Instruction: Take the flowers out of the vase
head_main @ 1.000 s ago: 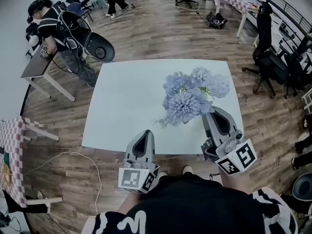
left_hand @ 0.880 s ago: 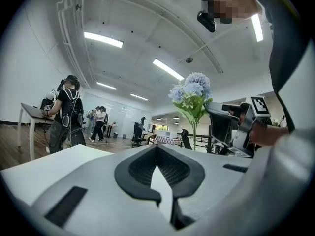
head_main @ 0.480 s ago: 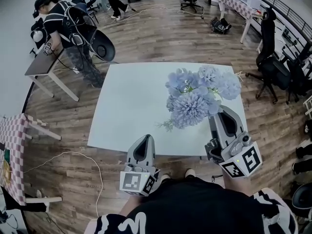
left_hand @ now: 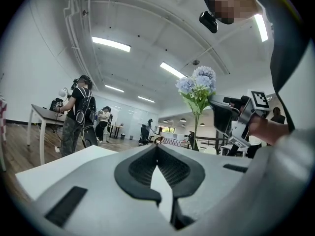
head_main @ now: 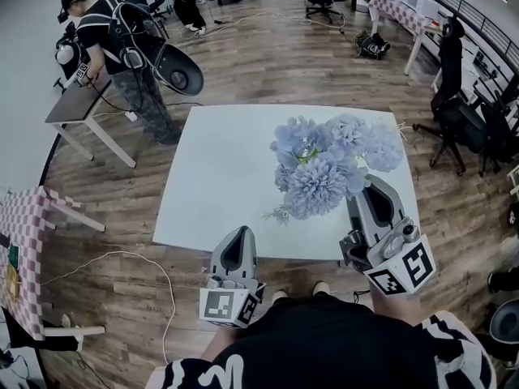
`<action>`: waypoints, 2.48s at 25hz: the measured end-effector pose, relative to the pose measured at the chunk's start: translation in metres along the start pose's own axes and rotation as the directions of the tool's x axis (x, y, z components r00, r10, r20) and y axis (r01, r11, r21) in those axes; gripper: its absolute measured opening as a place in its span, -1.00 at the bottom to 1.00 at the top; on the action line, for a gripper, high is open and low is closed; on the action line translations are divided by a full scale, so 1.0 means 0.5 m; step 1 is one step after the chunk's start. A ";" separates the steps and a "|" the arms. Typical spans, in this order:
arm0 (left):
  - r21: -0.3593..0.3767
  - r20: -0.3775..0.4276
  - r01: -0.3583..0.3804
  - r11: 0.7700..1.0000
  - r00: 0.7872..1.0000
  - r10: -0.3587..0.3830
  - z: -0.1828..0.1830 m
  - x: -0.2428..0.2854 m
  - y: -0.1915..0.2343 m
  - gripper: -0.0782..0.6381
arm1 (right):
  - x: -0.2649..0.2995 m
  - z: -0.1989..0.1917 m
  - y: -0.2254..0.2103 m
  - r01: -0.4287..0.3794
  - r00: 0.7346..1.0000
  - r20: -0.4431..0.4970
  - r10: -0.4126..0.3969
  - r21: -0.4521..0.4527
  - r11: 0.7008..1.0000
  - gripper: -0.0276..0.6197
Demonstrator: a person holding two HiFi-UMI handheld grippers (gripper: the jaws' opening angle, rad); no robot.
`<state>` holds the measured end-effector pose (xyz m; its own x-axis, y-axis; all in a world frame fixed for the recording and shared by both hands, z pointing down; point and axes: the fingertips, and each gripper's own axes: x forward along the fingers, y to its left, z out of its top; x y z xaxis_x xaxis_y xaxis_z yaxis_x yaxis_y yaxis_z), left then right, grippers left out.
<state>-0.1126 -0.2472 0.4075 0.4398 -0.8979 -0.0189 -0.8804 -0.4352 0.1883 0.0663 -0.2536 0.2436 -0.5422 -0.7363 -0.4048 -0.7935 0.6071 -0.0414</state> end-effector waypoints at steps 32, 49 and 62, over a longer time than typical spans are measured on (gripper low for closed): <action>0.003 -0.044 -0.053 0.999 0.998 0.053 -0.030 -0.095 0.137 -0.77 | 0.049 -0.275 0.102 0.007 0.977 -0.213 -0.003 0.019 1.000 -0.85; -0.010 -0.077 -0.098 0.995 0.992 0.097 -0.052 -0.117 0.159 -0.77 | 0.040 -0.398 0.123 -0.023 0.943 -0.333 0.022 0.002 1.000 -0.85; -0.008 -0.086 -0.145 0.989 0.986 0.144 -0.065 -0.145 0.180 -0.77 | 0.032 -0.490 0.119 -0.022 0.915 -0.402 0.029 0.022 1.000 -0.85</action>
<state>-0.2181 -0.2193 0.4576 0.3219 -0.9422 0.0926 -0.9335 -0.2995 0.1973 -0.0573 -0.3023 0.4584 -0.6304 -0.7763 -0.0043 -0.7750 0.6297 -0.0528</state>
